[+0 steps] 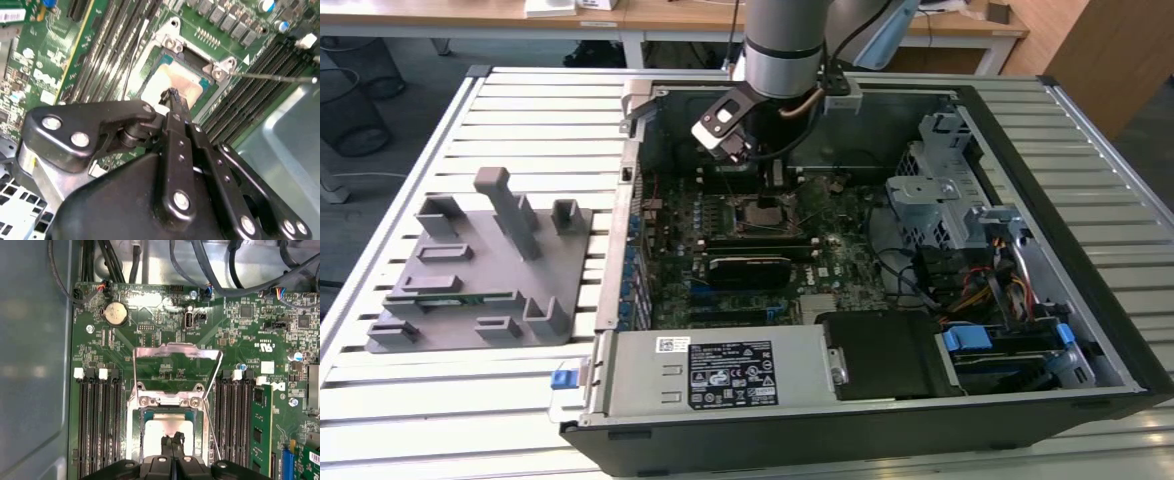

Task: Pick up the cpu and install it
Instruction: 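Close the cpu cover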

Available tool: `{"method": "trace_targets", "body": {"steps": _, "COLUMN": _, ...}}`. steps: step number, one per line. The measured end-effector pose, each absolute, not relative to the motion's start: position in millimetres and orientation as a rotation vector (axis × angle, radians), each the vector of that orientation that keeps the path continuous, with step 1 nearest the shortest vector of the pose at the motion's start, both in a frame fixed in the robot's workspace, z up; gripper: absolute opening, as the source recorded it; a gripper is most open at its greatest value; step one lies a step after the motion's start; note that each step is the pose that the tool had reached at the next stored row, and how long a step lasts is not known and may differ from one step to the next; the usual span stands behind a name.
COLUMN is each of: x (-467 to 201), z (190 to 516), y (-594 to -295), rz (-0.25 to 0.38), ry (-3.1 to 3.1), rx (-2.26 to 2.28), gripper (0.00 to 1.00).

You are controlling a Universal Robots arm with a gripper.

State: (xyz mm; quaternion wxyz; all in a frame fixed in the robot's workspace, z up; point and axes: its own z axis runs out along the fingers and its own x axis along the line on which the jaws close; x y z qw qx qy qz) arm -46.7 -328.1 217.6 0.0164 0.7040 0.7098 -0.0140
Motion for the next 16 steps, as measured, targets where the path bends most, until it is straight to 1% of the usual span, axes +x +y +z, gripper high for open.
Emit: {"method": "trace_targets", "body": {"steps": 16, "x": -46.9, "z": 225.6, "y": -328.1, "rz": -0.046, "ry": 2.206, "rx": 2.187, "gripper": 0.11}}
